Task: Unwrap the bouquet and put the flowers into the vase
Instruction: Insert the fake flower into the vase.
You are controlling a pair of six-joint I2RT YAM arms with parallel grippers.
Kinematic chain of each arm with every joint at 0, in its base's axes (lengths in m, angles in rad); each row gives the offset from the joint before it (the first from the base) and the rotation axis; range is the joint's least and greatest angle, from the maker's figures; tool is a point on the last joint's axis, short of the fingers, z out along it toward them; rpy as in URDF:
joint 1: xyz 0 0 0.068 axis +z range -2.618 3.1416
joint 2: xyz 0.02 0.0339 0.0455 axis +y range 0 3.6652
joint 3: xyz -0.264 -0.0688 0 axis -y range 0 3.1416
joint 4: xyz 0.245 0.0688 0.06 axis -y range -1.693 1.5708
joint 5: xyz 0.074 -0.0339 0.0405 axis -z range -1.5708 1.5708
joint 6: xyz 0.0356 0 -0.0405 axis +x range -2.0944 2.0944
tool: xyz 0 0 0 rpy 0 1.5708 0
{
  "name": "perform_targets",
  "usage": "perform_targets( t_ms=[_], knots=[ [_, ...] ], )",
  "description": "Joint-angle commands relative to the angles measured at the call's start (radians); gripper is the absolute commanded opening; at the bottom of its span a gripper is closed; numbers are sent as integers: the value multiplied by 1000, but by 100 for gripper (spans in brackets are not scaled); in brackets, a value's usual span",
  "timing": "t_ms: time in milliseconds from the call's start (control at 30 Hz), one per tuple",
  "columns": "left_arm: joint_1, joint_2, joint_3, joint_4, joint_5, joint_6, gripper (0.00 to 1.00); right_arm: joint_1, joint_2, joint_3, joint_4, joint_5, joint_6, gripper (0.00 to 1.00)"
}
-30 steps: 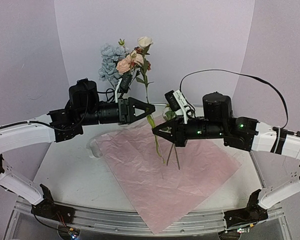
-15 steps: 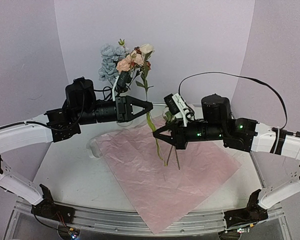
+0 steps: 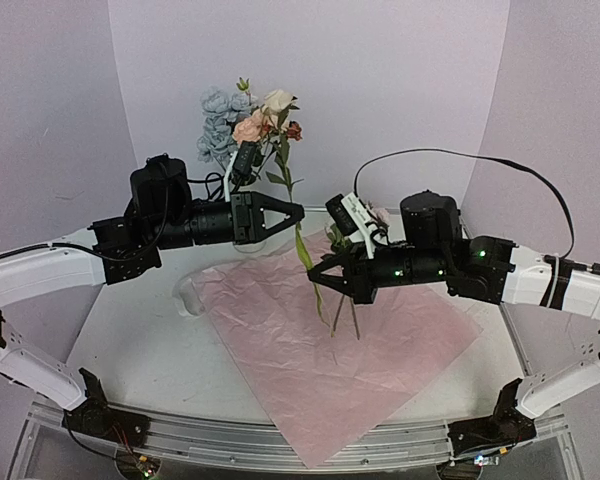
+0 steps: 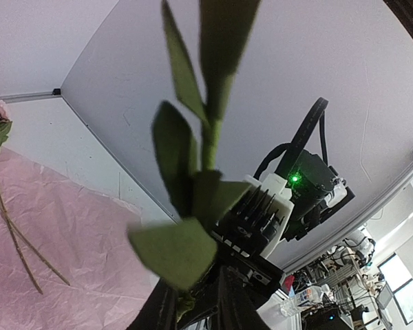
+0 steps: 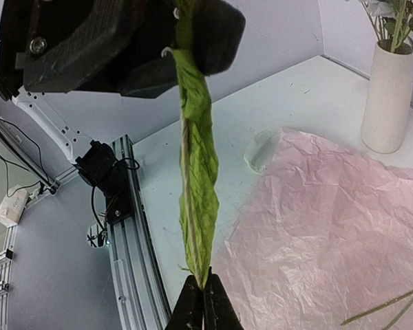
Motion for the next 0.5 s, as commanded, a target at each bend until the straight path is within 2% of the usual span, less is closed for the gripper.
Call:
perform_targets(
  t_ms=[0, 267, 400, 467],
  knots=[
    [-2, -36, -10, 49, -12, 20, 17, 3, -13, 37, -42, -17, -60, 0],
    [-2, -36, -14, 49, -8, 25, 14, 2, -17, 53, -85, 0, -96, 0],
    [-2, -32, -15, 49, -6, 26, 2, 2, -19, 56, -93, 16, -101, 0],
    [-2, -36, -20, 49, -15, 28, 0, 2, -26, 54, -96, 34, -104, 1]
  ],
)
